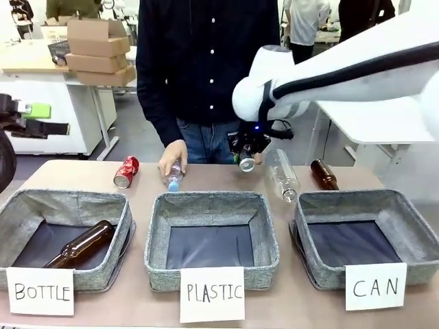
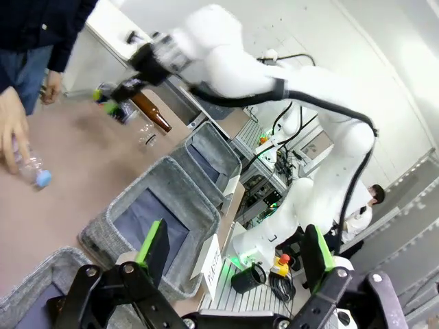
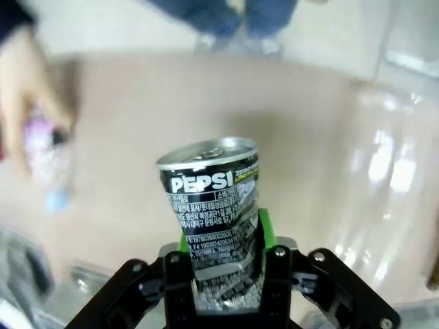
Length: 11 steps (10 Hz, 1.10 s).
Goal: Sort the can waste into the basket.
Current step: Pick up the can waste from the table and place it in the right Fabric basket.
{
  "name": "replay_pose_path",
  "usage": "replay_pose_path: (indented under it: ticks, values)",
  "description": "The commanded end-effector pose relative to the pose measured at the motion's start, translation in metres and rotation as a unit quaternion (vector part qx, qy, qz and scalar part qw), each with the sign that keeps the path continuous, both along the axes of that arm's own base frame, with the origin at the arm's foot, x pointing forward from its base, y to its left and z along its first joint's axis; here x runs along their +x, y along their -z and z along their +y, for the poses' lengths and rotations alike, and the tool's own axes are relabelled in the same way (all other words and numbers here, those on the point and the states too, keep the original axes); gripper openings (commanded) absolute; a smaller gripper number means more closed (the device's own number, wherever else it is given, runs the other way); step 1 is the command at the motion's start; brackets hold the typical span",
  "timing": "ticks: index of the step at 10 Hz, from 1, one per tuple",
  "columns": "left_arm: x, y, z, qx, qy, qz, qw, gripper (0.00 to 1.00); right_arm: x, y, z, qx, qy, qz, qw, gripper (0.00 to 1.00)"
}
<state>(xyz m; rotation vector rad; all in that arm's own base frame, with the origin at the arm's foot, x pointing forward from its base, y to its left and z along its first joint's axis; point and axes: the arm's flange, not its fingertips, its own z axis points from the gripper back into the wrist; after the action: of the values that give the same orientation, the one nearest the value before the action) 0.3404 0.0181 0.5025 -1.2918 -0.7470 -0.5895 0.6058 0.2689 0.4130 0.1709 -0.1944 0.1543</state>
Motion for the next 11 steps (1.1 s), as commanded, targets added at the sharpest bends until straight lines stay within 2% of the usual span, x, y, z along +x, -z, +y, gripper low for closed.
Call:
replay_pose_path:
  ticks: [1, 2, 3, 4, 6, 8, 11]
  values:
    - [0.0, -0.002, -0.001, -0.012, 0.001, -0.013, 1.0, 1.0, -0.099, -0.023, -0.076, 0.01, -0.12, 0.051, 0.991, 0.22]
    - [0.0, -0.002, -0.001, -0.012, 0.001, -0.013, 1.0, 1.0, -0.127, -0.024, -0.104, 0.011, -0.16, 0.073, 0.984, 0.22]
    - [0.0, -0.002, -0.001, -0.012, 0.001, -0.013, 1.0, 1.0, -0.153, -0.019, -0.134, 0.036, -0.167, 0.094, 0.981, 0.22]
    - [0.0, -0.002, -0.001, -0.012, 0.001, -0.013, 1.0, 1.0, -0.187, -0.009, -0.167, 0.067, -0.18, 0.082, 0.978, 0.22]
    - [0.0, -0.002, -0.001, -0.012, 0.001, -0.013, 1.0, 1.0, -0.226, 0.009, -0.214, 0.136, -0.125, 0.052, 0.982, 0.22]
    - [0.0, -0.002, -0.001, -0.012, 0.001, -0.013, 1.0, 1.0, -0.236, 0.018, -0.235, 0.157, -0.094, 0.045, 0.982, 0.22]
    - [0.0, -0.002, -0.001, -0.012, 0.001, -0.013, 1.0, 1.0, -0.231, 0.023, -0.238, 0.162, -0.083, 0.047, 0.982, 0.22]
